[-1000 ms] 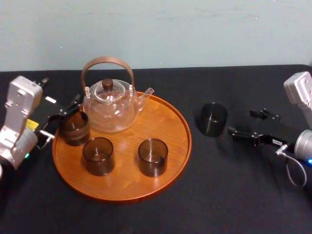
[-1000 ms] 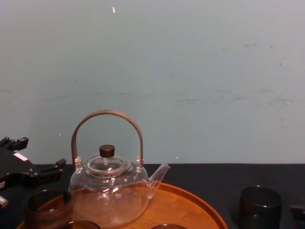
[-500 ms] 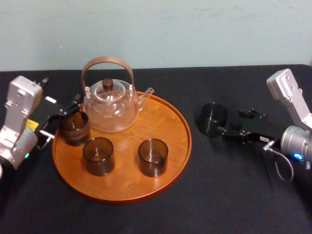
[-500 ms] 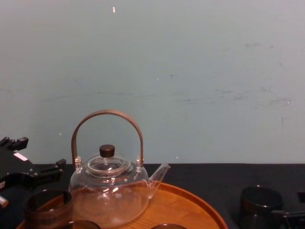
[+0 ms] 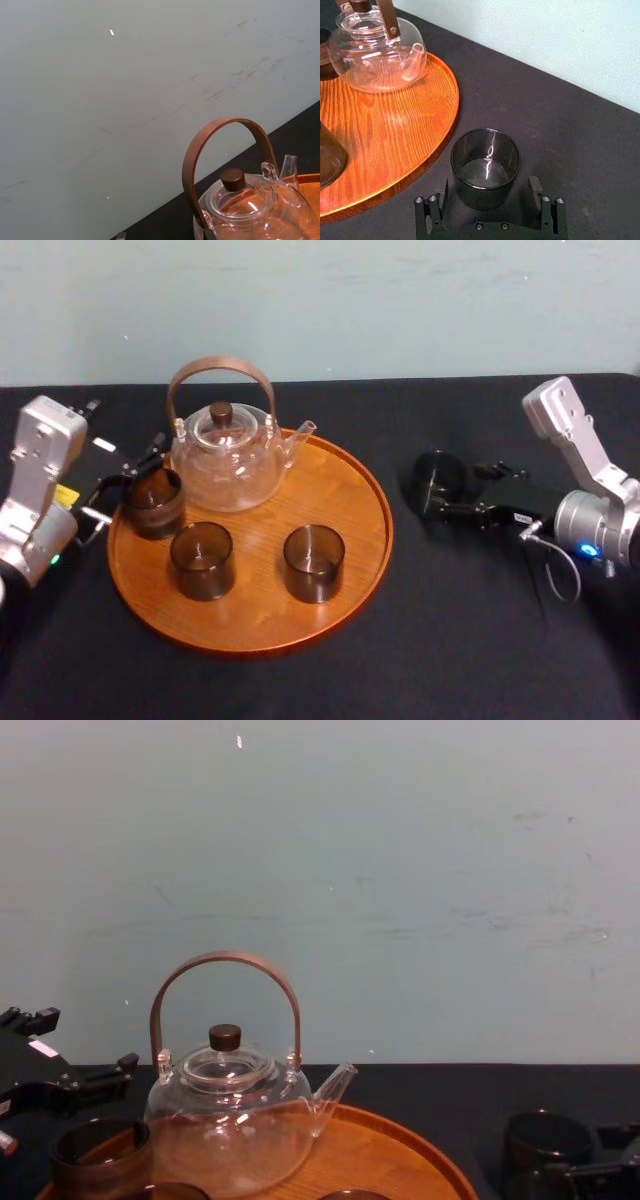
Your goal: Pick up the glass from the table and place it on the tray.
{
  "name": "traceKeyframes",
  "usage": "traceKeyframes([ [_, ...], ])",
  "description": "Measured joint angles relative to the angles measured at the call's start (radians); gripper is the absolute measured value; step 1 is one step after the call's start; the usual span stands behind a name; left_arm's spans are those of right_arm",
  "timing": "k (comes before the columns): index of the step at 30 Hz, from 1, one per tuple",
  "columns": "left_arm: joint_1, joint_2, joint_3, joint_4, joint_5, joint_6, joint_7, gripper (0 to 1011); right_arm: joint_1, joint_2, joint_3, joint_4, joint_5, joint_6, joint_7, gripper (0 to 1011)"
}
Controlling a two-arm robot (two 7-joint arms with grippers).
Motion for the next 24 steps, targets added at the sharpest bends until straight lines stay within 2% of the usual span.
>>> traceKeyframes([
  [24,0.0,0.0,0.0,0.0,0.0,0.0,0.0,1001,0.076,-0.058,-0.033,0.09,-0.056,-0.003,0.005,1002],
])
